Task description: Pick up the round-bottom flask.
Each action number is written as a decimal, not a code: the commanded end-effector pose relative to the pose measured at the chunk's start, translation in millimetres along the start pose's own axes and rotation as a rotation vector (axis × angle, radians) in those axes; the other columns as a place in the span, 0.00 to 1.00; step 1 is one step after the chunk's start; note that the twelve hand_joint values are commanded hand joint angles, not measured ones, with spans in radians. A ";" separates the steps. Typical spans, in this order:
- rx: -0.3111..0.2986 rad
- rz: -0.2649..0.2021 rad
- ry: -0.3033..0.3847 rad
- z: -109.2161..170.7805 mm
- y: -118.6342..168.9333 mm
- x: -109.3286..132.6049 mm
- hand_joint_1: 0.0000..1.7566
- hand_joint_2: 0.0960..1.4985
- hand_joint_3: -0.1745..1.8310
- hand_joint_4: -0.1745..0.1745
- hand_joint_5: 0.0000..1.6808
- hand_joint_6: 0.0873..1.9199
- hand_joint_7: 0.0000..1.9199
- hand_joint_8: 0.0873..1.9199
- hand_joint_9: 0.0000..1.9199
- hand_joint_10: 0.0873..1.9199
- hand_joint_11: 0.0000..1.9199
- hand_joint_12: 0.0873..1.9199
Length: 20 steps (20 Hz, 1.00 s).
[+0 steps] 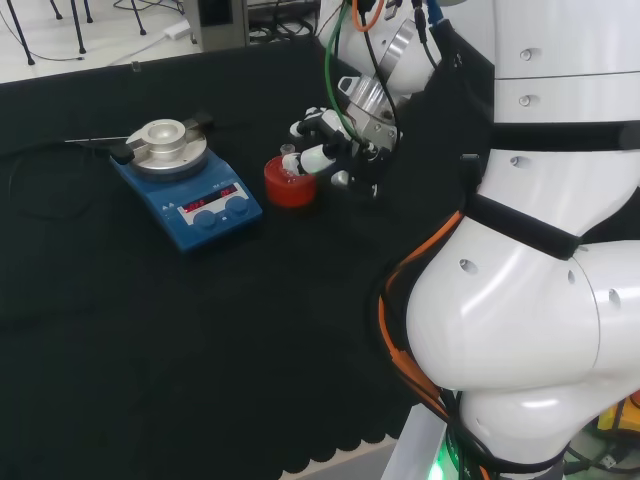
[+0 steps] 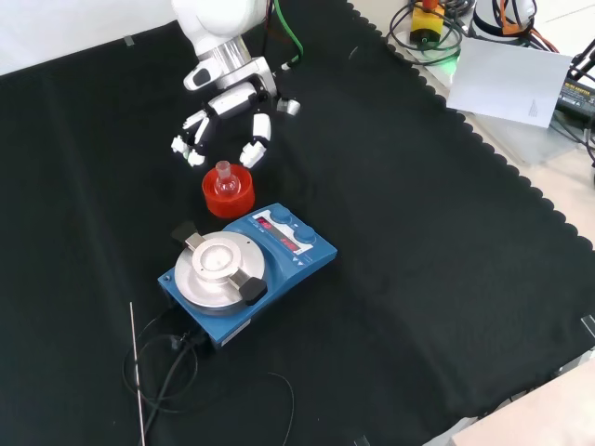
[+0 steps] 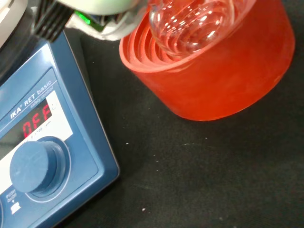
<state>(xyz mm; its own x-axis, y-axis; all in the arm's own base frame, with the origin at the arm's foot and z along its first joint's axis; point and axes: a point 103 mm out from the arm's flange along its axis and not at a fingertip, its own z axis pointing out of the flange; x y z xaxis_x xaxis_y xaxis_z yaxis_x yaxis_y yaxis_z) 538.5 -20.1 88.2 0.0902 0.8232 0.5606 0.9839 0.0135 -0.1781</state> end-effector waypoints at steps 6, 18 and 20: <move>-0.027 -0.013 -0.001 7.5 8.9 5.8 0.53 0.35 0.44 0.54 0.44 0.05 0.03 0.20 0.14 0.28 0.00 0.63; -0.050 -0.016 -0.013 9.4 13.4 10.4 0.54 0.36 0.44 0.54 0.37 0.28 0.05 0.19 0.15 0.28 0.00 0.65; -0.049 -0.013 -0.012 9.0 13.9 9.0 0.54 0.36 0.44 0.54 0.37 0.28 0.05 0.19 0.16 0.28 0.00 0.65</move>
<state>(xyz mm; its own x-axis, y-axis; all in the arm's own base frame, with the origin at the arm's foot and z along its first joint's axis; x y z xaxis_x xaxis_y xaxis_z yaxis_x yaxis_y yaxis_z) 551.5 -6.5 83.9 0.0723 0.8287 0.5549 0.9916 0.0000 -0.1293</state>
